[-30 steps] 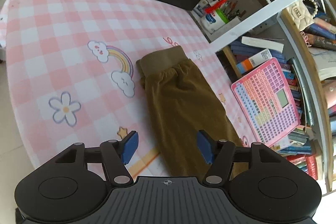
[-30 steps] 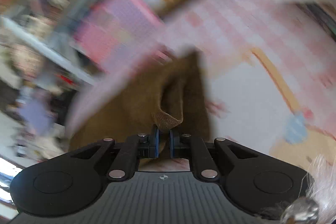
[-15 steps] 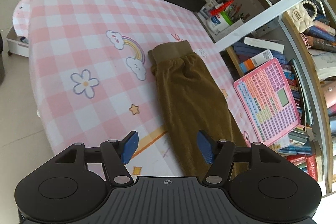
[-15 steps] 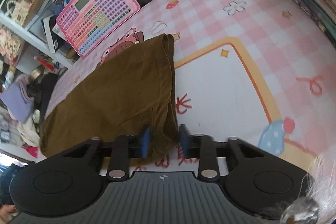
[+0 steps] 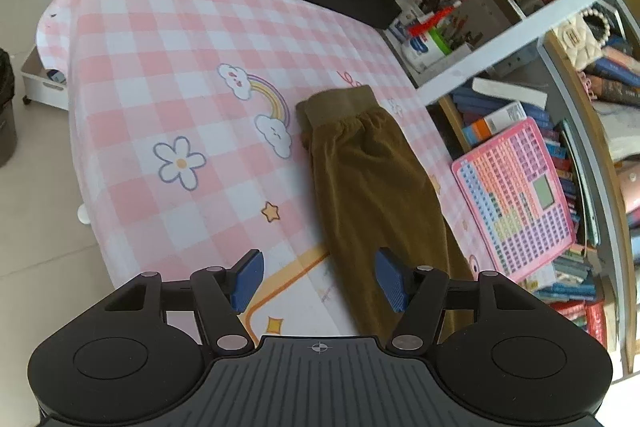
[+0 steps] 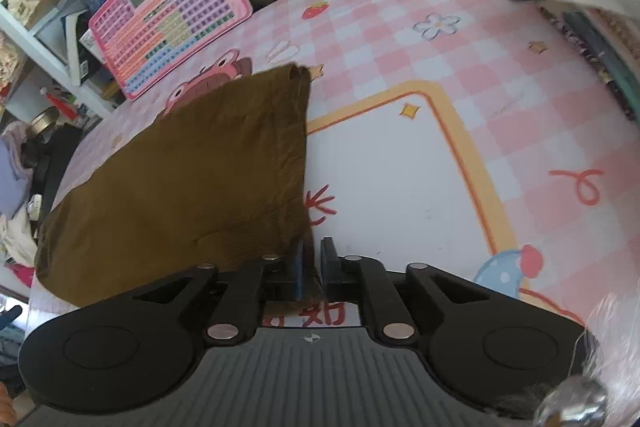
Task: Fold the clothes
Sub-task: 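Lay the folded trousers lengthwise on the table and open both tools, then move both open tools along the trouser strip toward the tan waistband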
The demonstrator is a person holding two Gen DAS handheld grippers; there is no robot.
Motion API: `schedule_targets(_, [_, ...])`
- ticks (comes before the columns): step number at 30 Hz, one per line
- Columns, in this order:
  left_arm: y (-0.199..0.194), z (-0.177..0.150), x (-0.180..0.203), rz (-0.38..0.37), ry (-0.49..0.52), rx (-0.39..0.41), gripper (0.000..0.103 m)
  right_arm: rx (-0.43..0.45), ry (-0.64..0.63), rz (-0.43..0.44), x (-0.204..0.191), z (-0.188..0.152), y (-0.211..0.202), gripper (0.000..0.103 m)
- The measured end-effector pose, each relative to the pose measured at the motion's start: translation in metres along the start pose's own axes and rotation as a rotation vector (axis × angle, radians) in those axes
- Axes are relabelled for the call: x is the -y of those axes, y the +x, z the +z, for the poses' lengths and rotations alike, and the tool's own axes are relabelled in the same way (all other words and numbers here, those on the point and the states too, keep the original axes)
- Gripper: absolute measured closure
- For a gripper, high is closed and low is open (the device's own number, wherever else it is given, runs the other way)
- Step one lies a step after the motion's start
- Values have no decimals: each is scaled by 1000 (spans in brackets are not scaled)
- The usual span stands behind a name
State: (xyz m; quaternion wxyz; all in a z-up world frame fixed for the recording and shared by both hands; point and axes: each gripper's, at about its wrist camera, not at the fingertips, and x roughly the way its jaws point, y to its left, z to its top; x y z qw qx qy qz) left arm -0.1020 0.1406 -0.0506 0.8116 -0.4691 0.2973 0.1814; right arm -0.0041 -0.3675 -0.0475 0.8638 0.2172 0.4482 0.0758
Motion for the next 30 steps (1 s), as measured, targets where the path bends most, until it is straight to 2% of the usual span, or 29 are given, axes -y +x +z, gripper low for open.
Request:
schedule_targets(6, [6,-8,8,-5,31,-30,41,62,-75,2,-15,-4,-20,81])
schedule_targets(17, [5,-33,22,6,166,-72,41,42,-319,20,-56,-38,-30,61])
schedule_targets(26, [9,-32,16,-10,178,-104,41,7,-359,17,-75,-51,-23,44])
schedule_targets(30, [19,-24,14,-23,182,-129,41,1,-347,-7,-84,-55,-19,42])
